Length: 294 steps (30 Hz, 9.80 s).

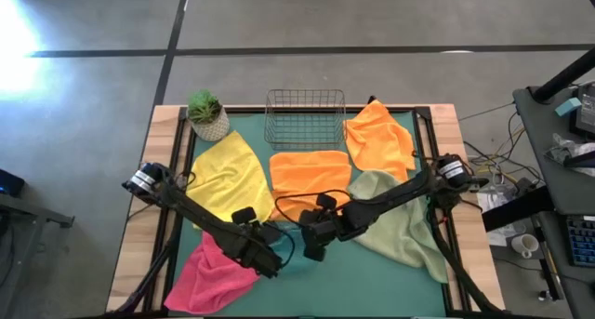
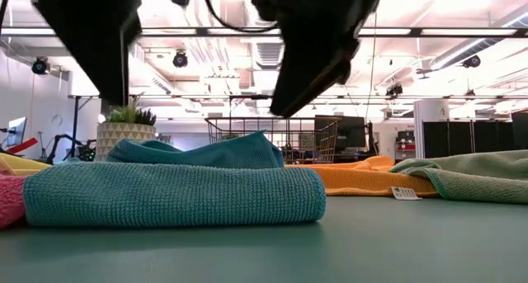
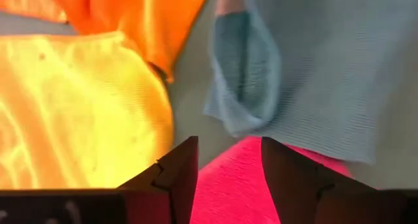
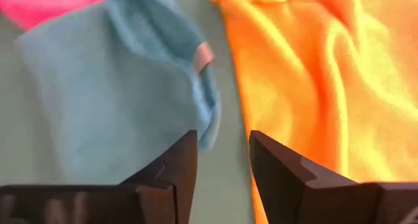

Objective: Fold microfiber towels
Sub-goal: Put the blue microfiber cloth into the wire basket

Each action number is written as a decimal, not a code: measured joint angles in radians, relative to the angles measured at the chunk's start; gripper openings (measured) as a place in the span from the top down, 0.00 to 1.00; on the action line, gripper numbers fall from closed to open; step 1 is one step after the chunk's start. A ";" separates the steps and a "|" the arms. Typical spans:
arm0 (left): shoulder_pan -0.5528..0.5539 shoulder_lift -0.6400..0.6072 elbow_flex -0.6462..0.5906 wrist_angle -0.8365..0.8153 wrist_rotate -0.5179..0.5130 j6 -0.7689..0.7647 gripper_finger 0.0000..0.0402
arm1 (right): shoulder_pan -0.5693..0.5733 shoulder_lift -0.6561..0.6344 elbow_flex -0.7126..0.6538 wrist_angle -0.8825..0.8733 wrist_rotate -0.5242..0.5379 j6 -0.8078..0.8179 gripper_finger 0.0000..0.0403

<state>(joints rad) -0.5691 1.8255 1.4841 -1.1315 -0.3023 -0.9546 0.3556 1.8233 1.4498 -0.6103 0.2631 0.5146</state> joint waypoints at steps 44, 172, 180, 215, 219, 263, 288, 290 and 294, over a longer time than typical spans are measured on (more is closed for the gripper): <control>-0.181 0.169 -0.034 0.407 -0.097 0.338 0.62 | 0.224 0.119 -0.095 0.382 0.001 -0.440 0.54; 0.528 -0.393 -0.136 0.581 -0.143 1.060 1.00 | -0.330 -0.383 0.015 0.005 0.104 -0.546 0.98; 0.791 -0.383 -0.136 0.713 -0.020 1.178 1.00 | -0.578 -0.383 0.024 0.040 0.023 -0.727 0.98; 1.173 -0.031 -0.135 0.997 0.221 1.206 1.00 | -1.060 0.069 0.260 0.159 -0.429 -1.036 0.98; 1.179 -0.012 -0.135 0.999 0.220 1.254 1.00 | -1.075 0.093 0.300 0.120 -0.430 -1.111 0.98; 1.173 0.010 -0.168 0.775 0.388 1.381 1.00 | -1.023 0.136 0.269 -0.127 -0.607 -1.257 0.98; 1.151 -0.037 -0.132 0.669 0.613 1.280 1.00 | -0.995 0.136 0.263 -0.206 -0.638 -1.248 0.98; 1.151 -0.036 -0.132 0.670 0.588 1.298 1.00 | -0.995 0.136 0.263 -0.200 -0.628 -1.244 0.98; 1.150 -0.036 -0.122 0.689 0.425 1.367 1.00 | -0.996 0.134 0.263 -0.143 -0.535 -1.246 0.98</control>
<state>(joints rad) 0.5813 1.7893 1.3619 -0.4422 0.1228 0.4122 -0.6406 1.9571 1.7126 -0.7535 -0.2718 -0.7314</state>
